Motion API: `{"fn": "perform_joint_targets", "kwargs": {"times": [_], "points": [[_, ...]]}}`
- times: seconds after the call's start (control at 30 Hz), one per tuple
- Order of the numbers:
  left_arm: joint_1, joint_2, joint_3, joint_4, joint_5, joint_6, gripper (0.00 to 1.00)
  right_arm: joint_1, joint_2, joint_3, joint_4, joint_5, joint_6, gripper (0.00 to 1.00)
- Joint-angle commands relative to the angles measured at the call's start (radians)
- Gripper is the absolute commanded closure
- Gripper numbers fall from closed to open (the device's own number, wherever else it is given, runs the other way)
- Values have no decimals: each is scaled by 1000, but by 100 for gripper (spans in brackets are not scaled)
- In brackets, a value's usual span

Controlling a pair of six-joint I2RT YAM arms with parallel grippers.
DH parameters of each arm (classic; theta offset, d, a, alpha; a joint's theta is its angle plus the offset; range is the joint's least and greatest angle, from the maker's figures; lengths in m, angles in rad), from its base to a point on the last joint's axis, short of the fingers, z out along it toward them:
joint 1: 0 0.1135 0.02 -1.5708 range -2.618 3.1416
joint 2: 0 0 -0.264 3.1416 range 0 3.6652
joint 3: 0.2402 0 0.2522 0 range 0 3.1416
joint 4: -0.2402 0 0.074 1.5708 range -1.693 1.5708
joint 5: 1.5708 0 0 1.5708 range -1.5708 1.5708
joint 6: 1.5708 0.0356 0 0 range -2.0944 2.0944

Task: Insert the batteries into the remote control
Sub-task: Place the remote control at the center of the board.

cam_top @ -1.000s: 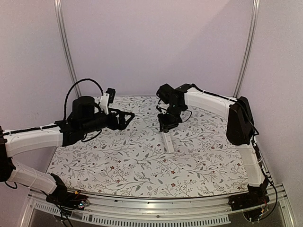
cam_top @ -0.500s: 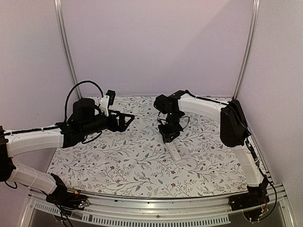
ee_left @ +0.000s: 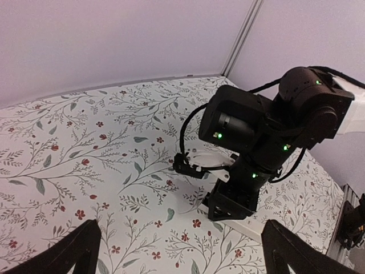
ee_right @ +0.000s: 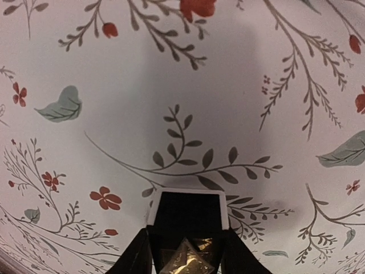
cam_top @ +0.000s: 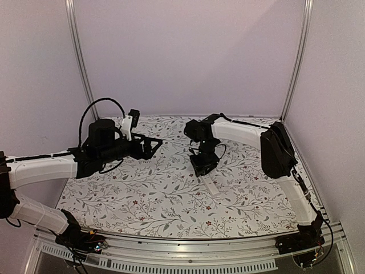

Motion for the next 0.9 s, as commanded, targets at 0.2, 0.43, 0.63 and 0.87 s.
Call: {"fn": "perform_joint_targets", "kwargs": {"times": [0.2,0.43,0.63,0.87], "points": [[9,10,-12,1,8,4,0,5,-24,-29,78,-54,-7,19],[6,27,7,-29,13,5,0,-68,-313,-312,302,-122,-34,15],[1,63,70,-124,-35,8,1,-144,-523,-565,399,-17,-128,15],[-8,92,120,-164,-38,-5,0,-144,-530,-692,434,152,-205,16]]}}
